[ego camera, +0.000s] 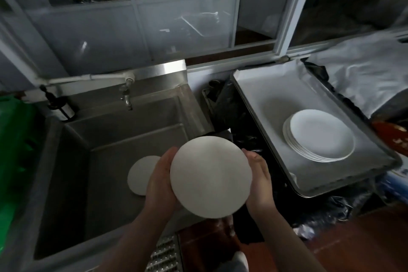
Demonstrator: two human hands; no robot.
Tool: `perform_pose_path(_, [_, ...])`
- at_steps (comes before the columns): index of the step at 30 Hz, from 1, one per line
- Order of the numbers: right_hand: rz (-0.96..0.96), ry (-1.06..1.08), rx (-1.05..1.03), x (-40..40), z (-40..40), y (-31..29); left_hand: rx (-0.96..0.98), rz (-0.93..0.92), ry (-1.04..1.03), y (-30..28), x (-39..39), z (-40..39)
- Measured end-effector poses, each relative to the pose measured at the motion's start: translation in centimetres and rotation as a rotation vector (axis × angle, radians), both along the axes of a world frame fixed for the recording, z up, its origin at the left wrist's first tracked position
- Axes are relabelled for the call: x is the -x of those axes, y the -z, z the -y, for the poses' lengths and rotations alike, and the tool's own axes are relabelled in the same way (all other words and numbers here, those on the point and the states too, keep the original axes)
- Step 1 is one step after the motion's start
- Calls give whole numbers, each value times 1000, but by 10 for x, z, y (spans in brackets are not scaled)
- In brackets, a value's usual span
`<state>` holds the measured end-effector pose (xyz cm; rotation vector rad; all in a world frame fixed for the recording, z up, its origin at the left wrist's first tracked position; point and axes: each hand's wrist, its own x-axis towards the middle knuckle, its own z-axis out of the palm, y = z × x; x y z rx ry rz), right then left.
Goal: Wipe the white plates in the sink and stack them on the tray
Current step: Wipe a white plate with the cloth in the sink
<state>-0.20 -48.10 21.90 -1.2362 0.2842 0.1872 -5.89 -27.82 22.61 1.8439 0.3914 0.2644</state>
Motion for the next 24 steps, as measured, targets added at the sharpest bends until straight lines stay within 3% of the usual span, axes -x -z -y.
perform_pose_path(2, [16,24,47,-3,19,6,-19,-18,16,-2,-4,13])
perform_pose_path(5, [22,54,98,-11,43,14,-333,53,117,-18,-14,46])
perform_pose_path(9, [-17,169,56,-27,80,15,-111,83,106,-7,-40,88])
perform_pose_path(12, [-8,191,57,-47,113,16,-291,87,92,14,-65,114])
perform_pose_path(17, [16,200,110,-89,175,12,79,27,133,26,-107,176])
perform_pose_path(21, [43,191,180,-121,215,11,-70,-42,143,27,-151,219])
perform_pose_path(24, [70,178,247,-144,243,17,-48,6,173,26,-177,249])
